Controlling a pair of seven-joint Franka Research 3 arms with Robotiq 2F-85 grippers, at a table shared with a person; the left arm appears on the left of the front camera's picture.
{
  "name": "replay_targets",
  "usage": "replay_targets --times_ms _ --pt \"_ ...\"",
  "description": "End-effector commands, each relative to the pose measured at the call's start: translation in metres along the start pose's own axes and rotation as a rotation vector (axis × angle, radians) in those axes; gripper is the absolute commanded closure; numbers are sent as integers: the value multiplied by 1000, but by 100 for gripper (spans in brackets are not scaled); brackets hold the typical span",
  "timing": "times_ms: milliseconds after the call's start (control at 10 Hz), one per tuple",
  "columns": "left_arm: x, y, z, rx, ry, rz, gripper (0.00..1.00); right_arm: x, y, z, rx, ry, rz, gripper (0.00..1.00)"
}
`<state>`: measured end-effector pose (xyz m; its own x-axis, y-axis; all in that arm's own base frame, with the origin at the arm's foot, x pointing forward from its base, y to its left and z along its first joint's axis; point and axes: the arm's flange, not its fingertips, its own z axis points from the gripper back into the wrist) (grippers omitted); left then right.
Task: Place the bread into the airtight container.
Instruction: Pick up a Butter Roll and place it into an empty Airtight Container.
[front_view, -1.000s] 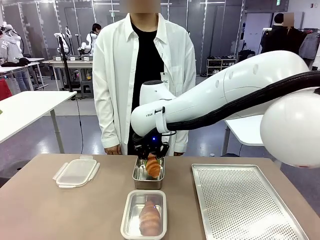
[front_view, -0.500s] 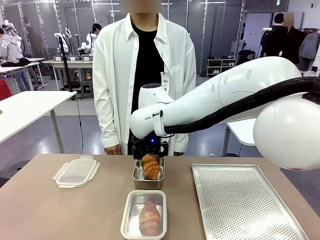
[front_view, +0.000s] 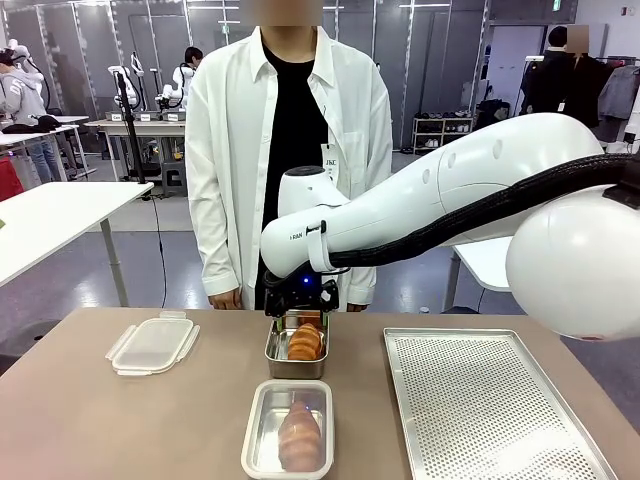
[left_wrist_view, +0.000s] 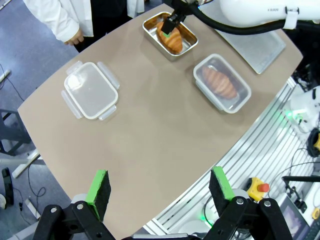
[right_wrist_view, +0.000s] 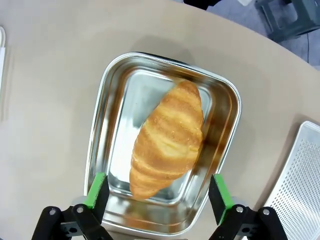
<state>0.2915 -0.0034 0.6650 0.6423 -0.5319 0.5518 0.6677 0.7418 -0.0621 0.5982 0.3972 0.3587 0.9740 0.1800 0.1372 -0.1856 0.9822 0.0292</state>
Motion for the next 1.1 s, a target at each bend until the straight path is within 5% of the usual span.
replay_targets --times_ms 0,1000 --pt "0 1 1 -9 -1 -18 0 -1 1 0 2 2 0 0" --pt "0 1 1 -9 -1 -18 0 -1 1 0 2 2 0 0"
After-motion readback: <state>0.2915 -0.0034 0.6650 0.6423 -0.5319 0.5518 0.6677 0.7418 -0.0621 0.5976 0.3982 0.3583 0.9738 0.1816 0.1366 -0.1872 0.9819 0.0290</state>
